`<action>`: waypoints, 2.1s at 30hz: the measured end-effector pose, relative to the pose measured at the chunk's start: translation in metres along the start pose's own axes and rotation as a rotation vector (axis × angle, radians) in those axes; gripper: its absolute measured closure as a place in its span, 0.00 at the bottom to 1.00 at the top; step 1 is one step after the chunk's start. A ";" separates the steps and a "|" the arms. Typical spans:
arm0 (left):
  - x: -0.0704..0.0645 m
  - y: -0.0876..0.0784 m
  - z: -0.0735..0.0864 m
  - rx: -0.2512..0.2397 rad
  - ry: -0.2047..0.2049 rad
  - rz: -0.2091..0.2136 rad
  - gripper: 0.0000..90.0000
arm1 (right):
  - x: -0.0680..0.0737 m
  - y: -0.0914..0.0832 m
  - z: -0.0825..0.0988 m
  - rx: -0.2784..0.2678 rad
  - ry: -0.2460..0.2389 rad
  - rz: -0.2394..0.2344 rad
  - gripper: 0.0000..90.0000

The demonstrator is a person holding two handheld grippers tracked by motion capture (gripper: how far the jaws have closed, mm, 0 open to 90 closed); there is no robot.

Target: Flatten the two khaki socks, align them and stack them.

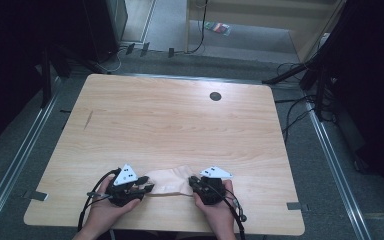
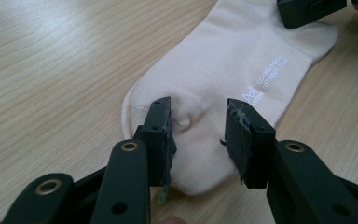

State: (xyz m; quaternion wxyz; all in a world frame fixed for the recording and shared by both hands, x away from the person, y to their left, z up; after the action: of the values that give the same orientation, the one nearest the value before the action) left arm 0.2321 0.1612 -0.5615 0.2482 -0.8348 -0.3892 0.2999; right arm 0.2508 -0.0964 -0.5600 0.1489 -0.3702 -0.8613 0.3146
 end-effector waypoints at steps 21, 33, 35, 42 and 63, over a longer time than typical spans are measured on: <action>0.020 -0.023 -0.007 -0.226 -0.079 0.101 0.48 | -0.009 -0.012 -0.011 -0.150 -0.033 -0.019 0.55; 0.044 -0.046 -0.011 -0.326 -0.167 -0.003 0.15 | -0.033 -0.028 -0.018 -0.211 -0.014 0.011 0.16; 0.047 -0.049 -0.011 -0.339 -0.182 -0.004 0.13 | -0.034 -0.029 -0.019 -0.216 -0.028 0.016 0.15; 0.068 -0.059 -0.009 -0.358 -0.218 -0.048 0.09 | -0.046 -0.037 -0.017 -0.221 -0.008 0.043 0.15; 0.117 -0.083 0.012 -0.326 -0.248 -0.205 0.08 | -0.101 -0.069 0.014 -0.211 0.070 0.143 0.17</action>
State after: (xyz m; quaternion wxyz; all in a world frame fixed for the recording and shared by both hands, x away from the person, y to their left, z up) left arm 0.2429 0.3048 -0.5516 0.0894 -0.7767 -0.5430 0.3064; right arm 0.2751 -0.2131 -0.5279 0.1163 -0.4549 -0.8553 0.2191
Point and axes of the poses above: each handheld gripper's, and its own axes: y roughly forward along the jaws, z roughly out of its underside, x roughly to its left, the point moved 2 cm from there along y, roughly forward along the jaws, and after that the axes turned 15 degrees about -y, right-handed, at the moved point
